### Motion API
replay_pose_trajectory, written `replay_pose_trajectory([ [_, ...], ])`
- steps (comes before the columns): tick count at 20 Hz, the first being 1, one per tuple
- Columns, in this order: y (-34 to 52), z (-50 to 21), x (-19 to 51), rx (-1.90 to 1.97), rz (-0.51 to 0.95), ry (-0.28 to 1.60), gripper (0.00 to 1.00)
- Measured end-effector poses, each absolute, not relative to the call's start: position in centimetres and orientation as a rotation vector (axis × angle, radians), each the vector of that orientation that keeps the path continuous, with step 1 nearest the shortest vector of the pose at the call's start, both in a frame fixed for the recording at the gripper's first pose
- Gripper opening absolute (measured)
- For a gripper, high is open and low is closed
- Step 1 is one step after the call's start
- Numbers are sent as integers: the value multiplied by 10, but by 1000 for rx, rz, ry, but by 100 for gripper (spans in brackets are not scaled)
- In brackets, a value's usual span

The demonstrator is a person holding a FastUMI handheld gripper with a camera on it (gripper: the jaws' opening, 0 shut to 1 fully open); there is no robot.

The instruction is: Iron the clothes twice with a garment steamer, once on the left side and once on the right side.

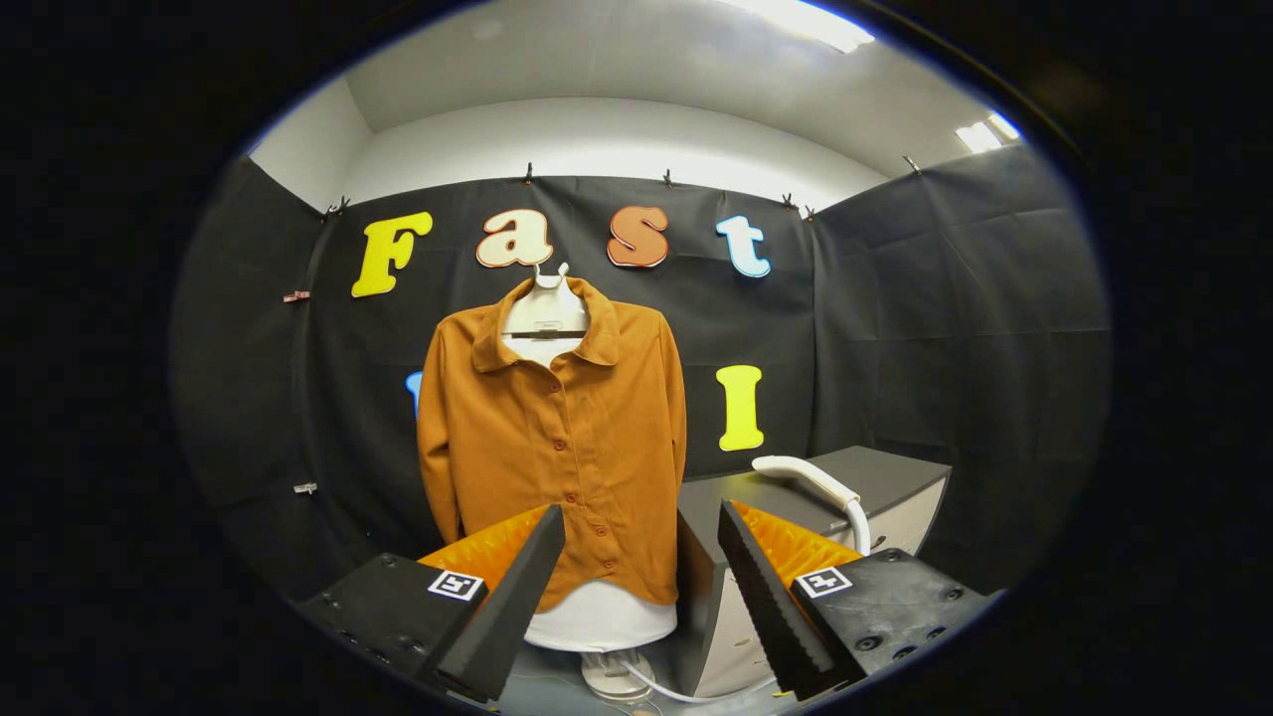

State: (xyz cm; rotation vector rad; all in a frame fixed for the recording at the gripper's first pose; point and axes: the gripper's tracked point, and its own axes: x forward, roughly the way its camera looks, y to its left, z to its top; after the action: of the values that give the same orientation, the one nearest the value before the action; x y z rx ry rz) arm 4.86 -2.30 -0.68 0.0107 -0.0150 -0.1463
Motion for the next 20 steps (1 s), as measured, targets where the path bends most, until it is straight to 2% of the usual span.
replay_pose_trajectory([
  [8, -107, 6, 133, -30, -110, -18, 98],
  [20, -267, -21, 229, -20, -208, 112, 98],
])
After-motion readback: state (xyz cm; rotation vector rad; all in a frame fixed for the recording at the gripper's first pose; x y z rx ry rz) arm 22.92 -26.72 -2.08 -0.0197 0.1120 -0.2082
